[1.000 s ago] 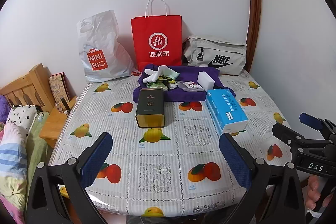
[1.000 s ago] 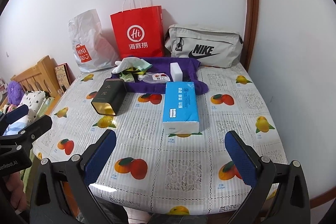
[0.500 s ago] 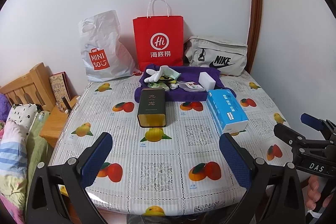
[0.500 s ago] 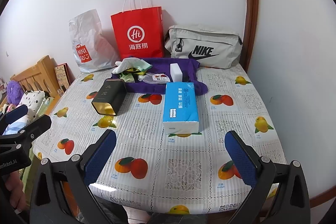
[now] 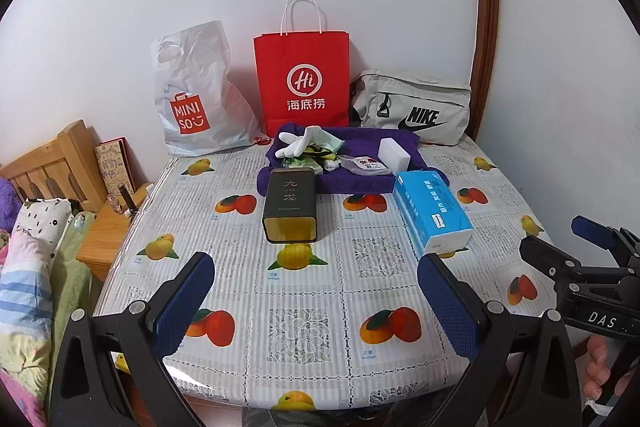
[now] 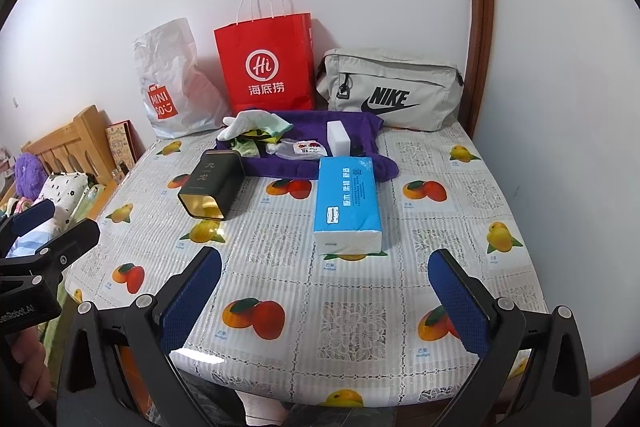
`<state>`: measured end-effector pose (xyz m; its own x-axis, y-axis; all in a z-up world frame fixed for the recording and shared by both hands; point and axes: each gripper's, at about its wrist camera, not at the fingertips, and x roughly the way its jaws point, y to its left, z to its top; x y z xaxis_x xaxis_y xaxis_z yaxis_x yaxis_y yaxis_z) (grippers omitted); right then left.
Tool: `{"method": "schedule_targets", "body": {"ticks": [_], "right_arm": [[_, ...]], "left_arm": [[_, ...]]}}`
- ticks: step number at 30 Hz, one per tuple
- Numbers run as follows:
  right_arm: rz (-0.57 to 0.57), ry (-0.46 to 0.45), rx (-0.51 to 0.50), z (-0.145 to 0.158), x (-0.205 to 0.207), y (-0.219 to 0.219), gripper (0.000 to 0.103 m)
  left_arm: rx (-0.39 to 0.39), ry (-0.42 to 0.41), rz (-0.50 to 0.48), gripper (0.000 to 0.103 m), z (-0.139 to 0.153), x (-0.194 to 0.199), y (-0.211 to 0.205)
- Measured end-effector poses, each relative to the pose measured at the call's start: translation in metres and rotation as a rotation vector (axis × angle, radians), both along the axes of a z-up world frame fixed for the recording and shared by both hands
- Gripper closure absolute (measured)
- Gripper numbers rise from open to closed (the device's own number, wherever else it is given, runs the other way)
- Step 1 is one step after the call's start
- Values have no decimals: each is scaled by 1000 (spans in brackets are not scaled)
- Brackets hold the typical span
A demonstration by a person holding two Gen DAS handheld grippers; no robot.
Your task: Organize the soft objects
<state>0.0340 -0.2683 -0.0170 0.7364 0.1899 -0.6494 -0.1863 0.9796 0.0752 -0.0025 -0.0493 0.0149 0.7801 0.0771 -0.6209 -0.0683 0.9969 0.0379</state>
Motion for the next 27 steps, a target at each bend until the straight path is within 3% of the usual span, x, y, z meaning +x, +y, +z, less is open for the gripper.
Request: {"method": "schedule_targets", "body": {"ticks": [27], "right_arm": [[0,-2,-1,0,-2,1,1]], "left_arm": [[0,-1,-1,1,0,0,0]]}}
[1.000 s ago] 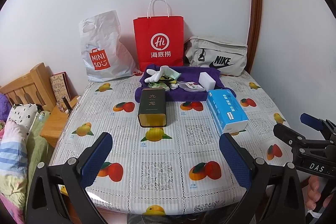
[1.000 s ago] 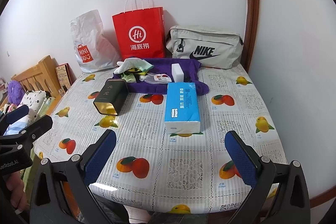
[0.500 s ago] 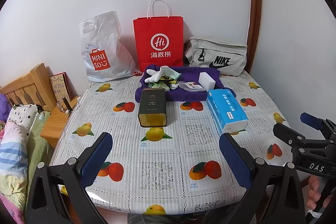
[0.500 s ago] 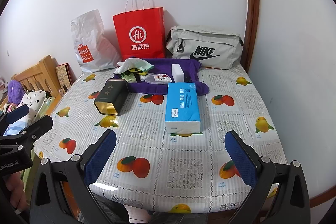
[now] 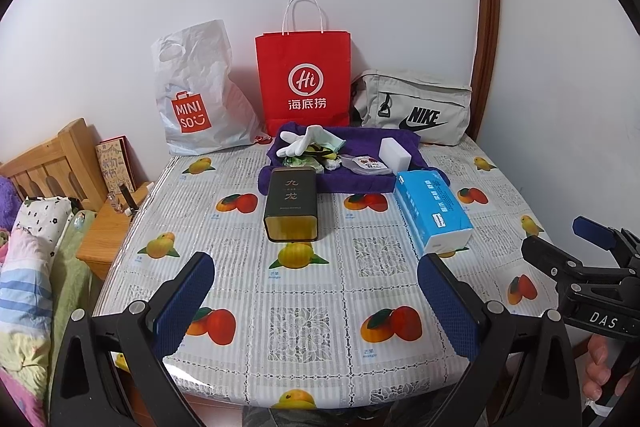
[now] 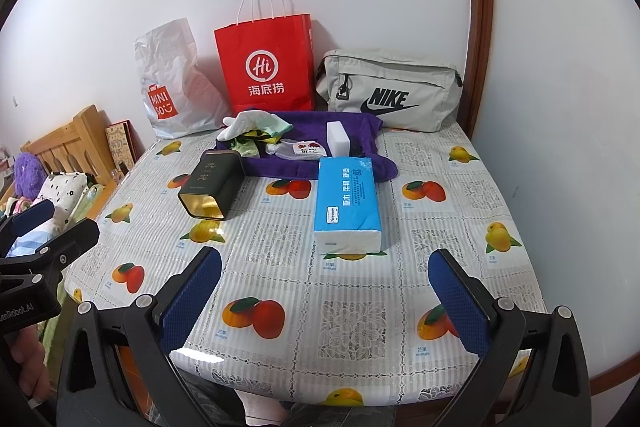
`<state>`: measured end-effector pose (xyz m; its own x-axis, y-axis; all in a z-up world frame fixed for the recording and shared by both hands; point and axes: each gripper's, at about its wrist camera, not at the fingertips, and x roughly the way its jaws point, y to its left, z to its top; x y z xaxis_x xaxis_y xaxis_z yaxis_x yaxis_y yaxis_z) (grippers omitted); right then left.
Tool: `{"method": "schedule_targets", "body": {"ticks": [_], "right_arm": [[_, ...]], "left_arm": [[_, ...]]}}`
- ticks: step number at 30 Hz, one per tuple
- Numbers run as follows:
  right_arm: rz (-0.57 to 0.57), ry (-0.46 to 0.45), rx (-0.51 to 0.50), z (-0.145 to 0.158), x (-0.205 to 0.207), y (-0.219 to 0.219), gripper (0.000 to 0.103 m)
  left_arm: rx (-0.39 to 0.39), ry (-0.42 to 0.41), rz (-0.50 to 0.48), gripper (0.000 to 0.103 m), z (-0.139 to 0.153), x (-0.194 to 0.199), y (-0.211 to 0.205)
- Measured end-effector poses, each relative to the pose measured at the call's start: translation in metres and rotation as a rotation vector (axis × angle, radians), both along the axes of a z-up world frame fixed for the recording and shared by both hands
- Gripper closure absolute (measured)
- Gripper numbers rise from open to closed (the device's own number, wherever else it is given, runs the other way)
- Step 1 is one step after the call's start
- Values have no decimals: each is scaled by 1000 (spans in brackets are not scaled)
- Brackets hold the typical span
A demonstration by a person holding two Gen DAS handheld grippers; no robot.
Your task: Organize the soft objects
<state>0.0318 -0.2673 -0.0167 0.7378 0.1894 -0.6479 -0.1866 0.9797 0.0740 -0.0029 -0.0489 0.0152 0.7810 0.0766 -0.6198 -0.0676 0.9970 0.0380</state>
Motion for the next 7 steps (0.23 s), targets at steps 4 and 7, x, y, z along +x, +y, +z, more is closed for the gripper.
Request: {"method": "schedule_targets", "body": {"ticks": [4,7], "right_arm": [[2,0,-3,0,-1,0,1],[3,1,-1,0,-1,1,1]], "left_arm": [[-1,-1,4,1,1,-2,2],[1,-3,7,1,1,-3,3]]}}
